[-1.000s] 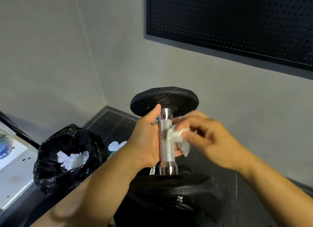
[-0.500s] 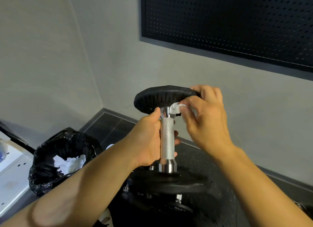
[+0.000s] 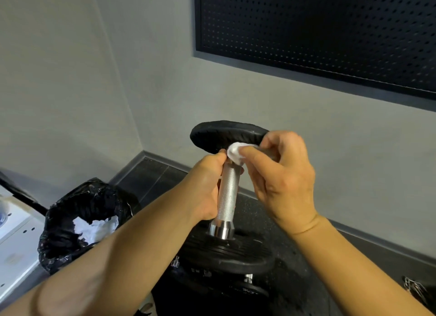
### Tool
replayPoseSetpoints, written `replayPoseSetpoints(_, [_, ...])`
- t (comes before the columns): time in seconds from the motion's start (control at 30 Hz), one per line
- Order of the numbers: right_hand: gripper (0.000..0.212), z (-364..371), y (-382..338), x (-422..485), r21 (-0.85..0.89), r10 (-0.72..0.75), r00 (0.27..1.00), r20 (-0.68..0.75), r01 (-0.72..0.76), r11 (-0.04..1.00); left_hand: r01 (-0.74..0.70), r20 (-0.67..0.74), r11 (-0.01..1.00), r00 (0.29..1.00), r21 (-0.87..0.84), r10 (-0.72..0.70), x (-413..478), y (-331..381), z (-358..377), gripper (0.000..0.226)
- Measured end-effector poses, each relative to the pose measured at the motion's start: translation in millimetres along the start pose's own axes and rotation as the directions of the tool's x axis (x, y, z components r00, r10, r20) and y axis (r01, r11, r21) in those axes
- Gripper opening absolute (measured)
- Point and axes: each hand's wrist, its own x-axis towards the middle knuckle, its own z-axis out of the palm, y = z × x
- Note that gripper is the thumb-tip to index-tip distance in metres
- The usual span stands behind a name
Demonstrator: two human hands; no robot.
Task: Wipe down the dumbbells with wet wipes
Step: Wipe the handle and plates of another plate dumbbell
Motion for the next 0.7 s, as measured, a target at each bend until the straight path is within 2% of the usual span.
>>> replayPoseSetpoints(0.1, [0.020,3.4,-1.2,7.2,-0.012,-0.036,0.995,0.094,0.037,0.999,-0.006,0.001,0.997,1.000,-0.076,0.006,0.8,-2.8,-2.8,0.046])
replayPoseSetpoints(0.2, [0.015,11.8,-4.7,-1.4,-0.033,-0.096,0.968,0.232,0.107,0.994,-0.009,0.088,0.980,0.996,-0.197,0.027,-4.4,-1.1,-3.2,0.040])
replayPoseSetpoints(0.3, [0.026,16.1,-3.1,-1.2,0.217,0.026,0.916,0.400,-0.123,0.968,-0.015,0.106,0.978,0.994,-0.208,0.037,-4.3,3.4,-3.3,0.040])
replayPoseSetpoints(0.4, [0.016,9.0,1.6,-2.1,0.378,-0.015,0.800,0.600,-0.267,0.886,0.014,0.075,0.972,0.997,-0.233,0.004,-3.4,7.3,-2.3,0.043])
replayPoseSetpoints(0.5, [0.012,-1.1,0.7,-14.1,0.485,-0.086,0.598,0.796,-0.547,0.682,0.040,-0.020,0.979,0.999,-0.202,-0.045,-3.2,7.7,-2.3,0.054])
replayPoseSetpoints(0.57, [0.011,-3.2,1.3,-18.9,0.485,-0.114,0.508,0.854,-0.697,0.529,0.001,-0.067,0.984,0.998,-0.175,-0.013,-1.9,5.2,-3.2,0.054])
replayPoseSetpoints(0.63, [0.011,-3.1,0.0,-19.9,0.480,-0.119,0.490,0.863,-0.725,0.493,-0.038,-0.070,0.985,0.997,-0.171,0.026,-1.7,1.9,-3.7,0.049])
replayPoseSetpoints(0.7, [0.011,0.9,-2.4,-21.3,0.479,-0.071,0.544,0.836,-0.661,0.578,-0.045,-0.066,0.985,0.997,-0.165,0.034,-0.9,0.3,-5.8,0.046])
